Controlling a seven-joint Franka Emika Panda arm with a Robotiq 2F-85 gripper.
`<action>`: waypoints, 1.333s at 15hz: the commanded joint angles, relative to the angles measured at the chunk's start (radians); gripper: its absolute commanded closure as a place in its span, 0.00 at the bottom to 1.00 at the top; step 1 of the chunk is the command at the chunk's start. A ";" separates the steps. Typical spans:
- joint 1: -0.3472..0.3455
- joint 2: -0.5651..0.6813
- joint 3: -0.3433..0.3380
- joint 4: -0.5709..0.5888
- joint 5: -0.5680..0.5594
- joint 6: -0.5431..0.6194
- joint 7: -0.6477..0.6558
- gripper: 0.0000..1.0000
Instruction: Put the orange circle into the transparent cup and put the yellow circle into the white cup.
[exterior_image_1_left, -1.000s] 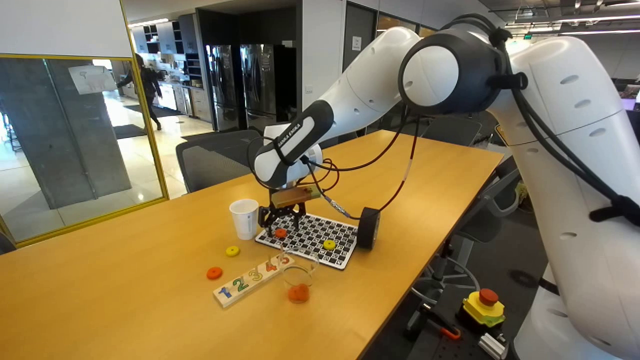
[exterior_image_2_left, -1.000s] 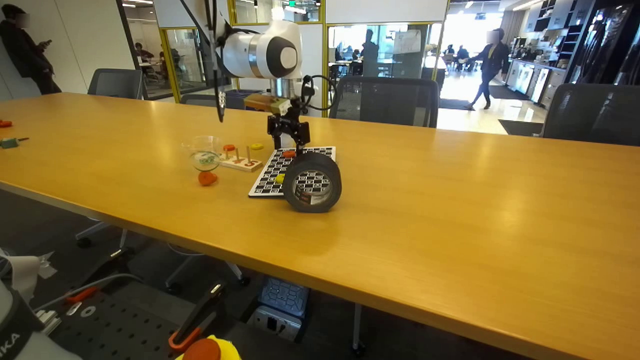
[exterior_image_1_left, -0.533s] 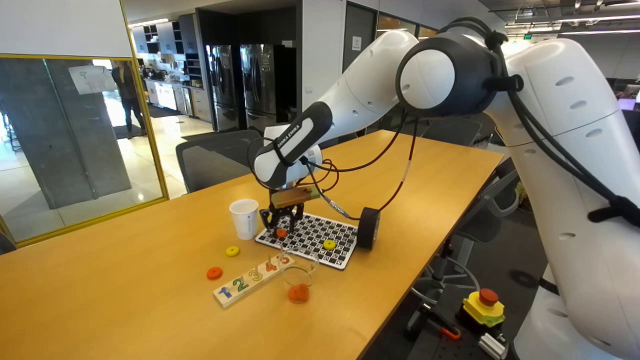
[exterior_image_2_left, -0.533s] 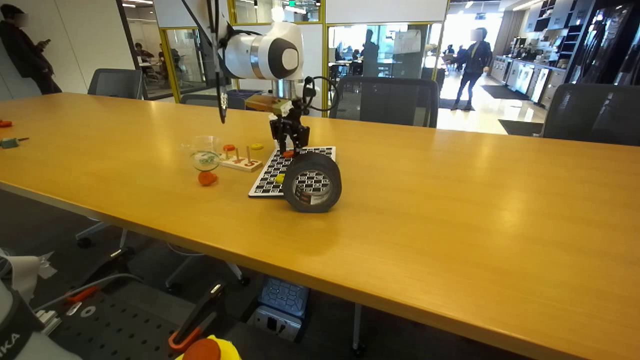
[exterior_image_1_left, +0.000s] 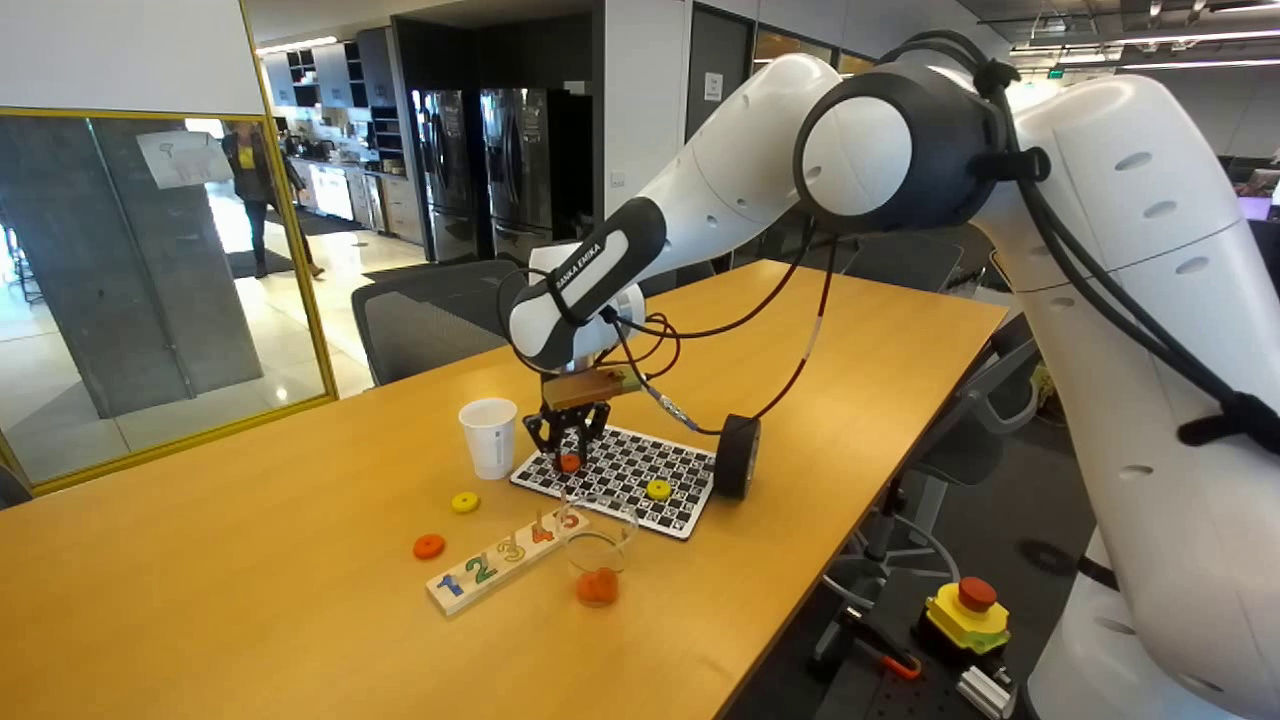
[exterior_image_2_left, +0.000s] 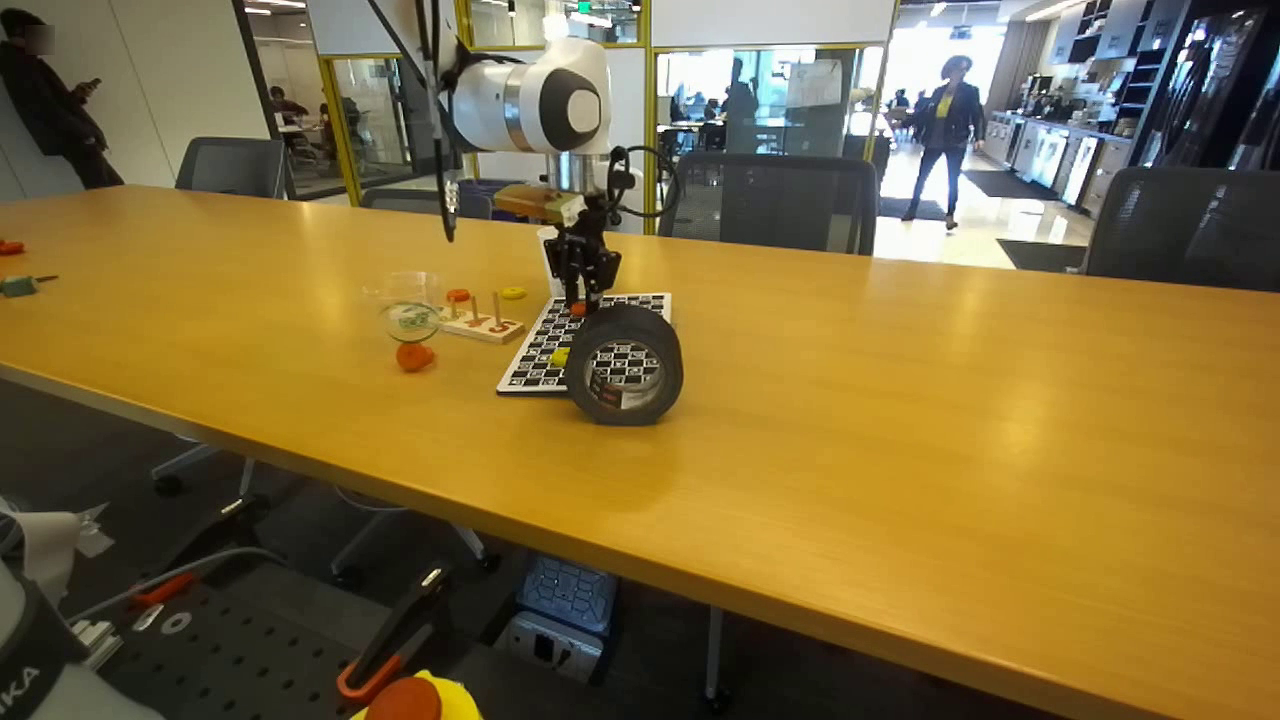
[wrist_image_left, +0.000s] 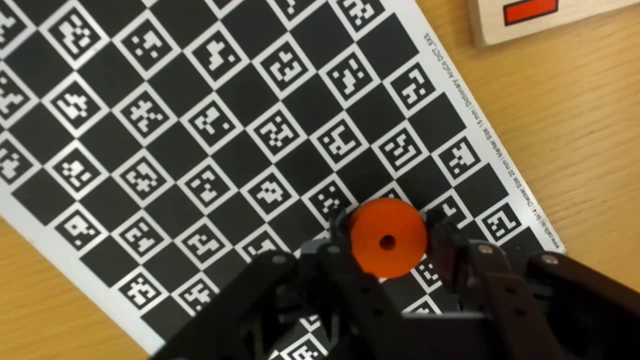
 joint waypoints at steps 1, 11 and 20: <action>0.049 -0.143 -0.034 -0.121 -0.027 0.003 0.079 0.81; 0.118 -0.587 0.049 -0.503 -0.090 -0.079 0.163 0.81; 0.114 -0.700 0.149 -0.606 0.057 -0.151 -0.077 0.81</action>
